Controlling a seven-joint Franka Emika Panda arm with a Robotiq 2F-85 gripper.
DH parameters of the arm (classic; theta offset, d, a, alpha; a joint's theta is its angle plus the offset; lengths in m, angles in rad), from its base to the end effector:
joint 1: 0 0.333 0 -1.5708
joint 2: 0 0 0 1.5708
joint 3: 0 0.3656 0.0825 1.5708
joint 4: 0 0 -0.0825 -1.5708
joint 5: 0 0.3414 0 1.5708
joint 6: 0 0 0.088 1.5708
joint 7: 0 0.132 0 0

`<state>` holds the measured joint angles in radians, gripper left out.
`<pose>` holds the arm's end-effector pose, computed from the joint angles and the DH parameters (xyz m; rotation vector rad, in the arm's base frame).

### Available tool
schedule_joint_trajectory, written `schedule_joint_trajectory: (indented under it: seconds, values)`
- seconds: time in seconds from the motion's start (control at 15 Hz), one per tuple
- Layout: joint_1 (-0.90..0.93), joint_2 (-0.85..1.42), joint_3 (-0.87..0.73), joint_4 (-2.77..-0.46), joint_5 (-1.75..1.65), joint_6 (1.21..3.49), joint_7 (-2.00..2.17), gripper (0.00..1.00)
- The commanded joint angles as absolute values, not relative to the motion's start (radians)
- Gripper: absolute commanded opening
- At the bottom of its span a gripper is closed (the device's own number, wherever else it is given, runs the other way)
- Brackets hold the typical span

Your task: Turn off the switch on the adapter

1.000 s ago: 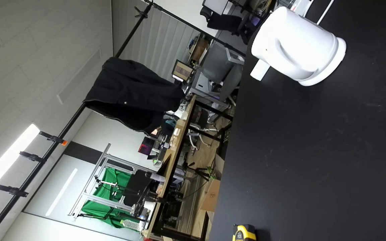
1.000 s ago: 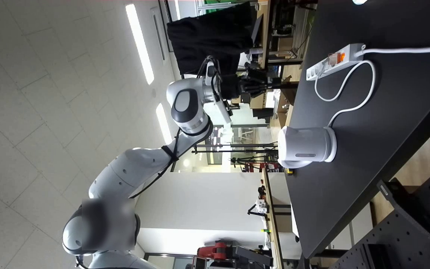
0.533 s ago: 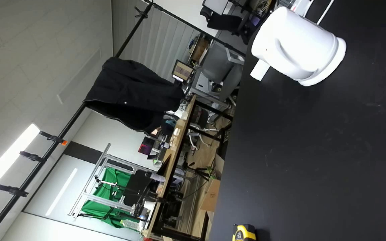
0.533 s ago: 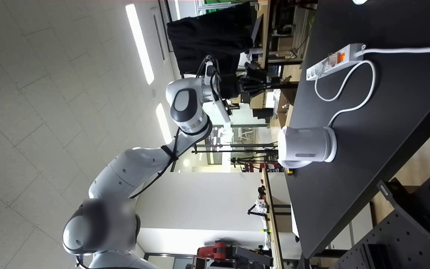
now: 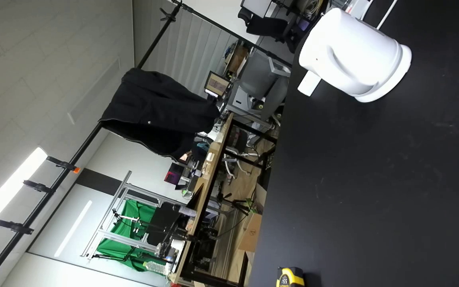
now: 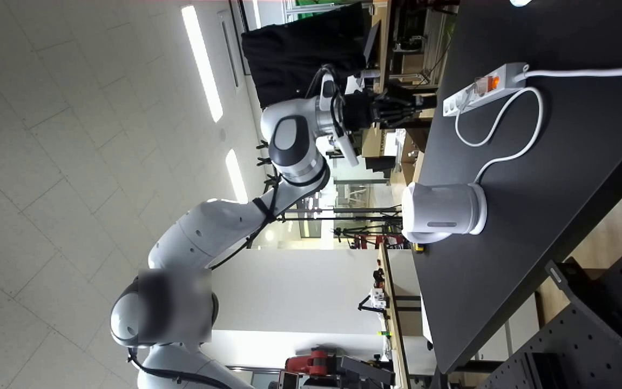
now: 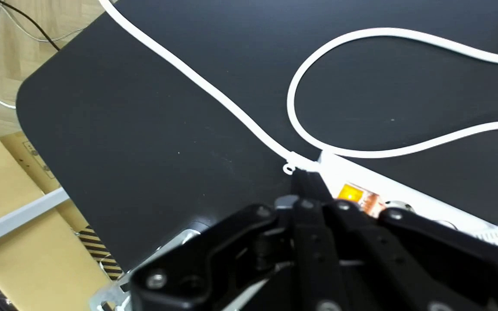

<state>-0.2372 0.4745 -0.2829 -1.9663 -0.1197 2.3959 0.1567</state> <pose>0.5310 -0.2934 0.2877 2.8265 -0.8119 -0.1007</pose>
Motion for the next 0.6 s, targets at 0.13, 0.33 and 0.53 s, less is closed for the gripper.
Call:
schedule_joint_trajectory:
  seconds: [0.13,0.33,0.53]
  values:
    - [-0.278,0.626,-0.287,-1.873,-0.044,2.49,0.196,0.0]
    - [-0.301,0.669,-0.27,-1.847,0.038,2.543,0.19,0.0]
    - [-0.321,0.693,-0.246,-1.826,0.115,2.564,0.181,0.0]
